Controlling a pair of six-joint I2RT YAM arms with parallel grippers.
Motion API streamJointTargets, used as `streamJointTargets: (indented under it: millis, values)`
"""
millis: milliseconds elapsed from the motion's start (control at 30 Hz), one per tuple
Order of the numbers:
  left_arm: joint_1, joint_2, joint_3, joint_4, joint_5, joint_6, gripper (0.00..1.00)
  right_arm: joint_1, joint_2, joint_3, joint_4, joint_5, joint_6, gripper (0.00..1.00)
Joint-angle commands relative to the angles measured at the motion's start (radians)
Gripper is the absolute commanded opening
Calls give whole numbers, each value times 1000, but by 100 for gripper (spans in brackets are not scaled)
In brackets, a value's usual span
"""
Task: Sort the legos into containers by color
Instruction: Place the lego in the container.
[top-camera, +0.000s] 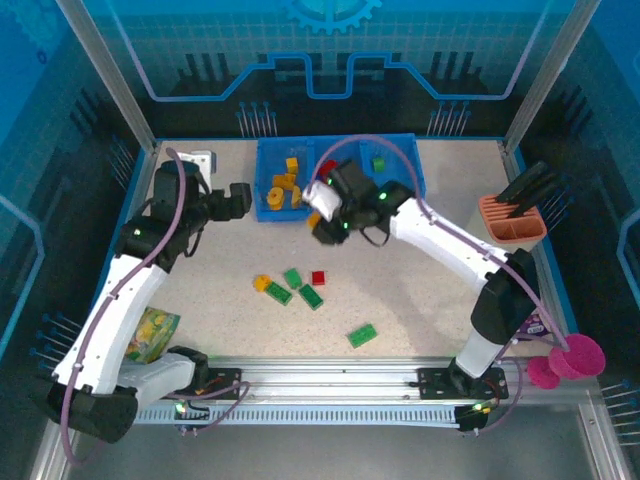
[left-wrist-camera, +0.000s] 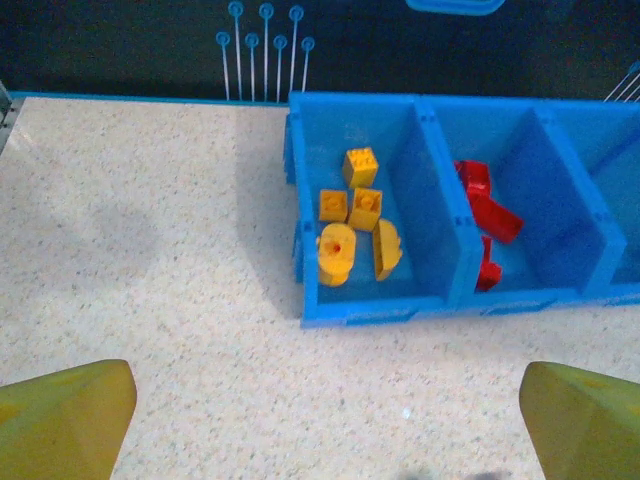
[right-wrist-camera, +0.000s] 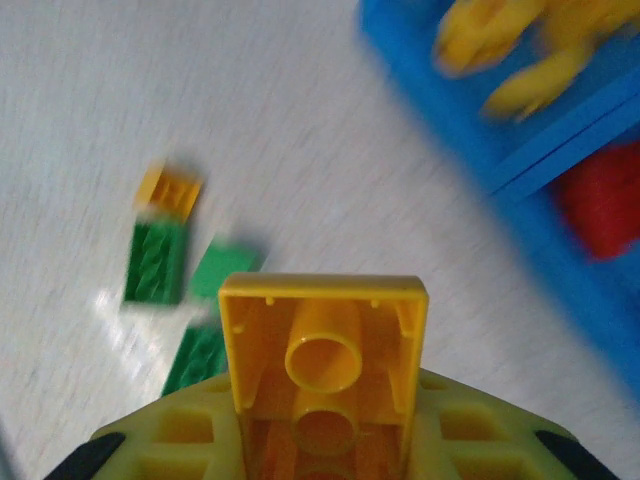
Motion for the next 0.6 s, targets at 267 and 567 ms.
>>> streamJointTargets:
  millis: [267,567]
  values:
    - [91,-62,-98,-67,107,38,99,-68,479,635,78,37,-175,28]
    - [95,-53,-122,-206,67,-57,99,-62,887,1090,48,75,-284,35]
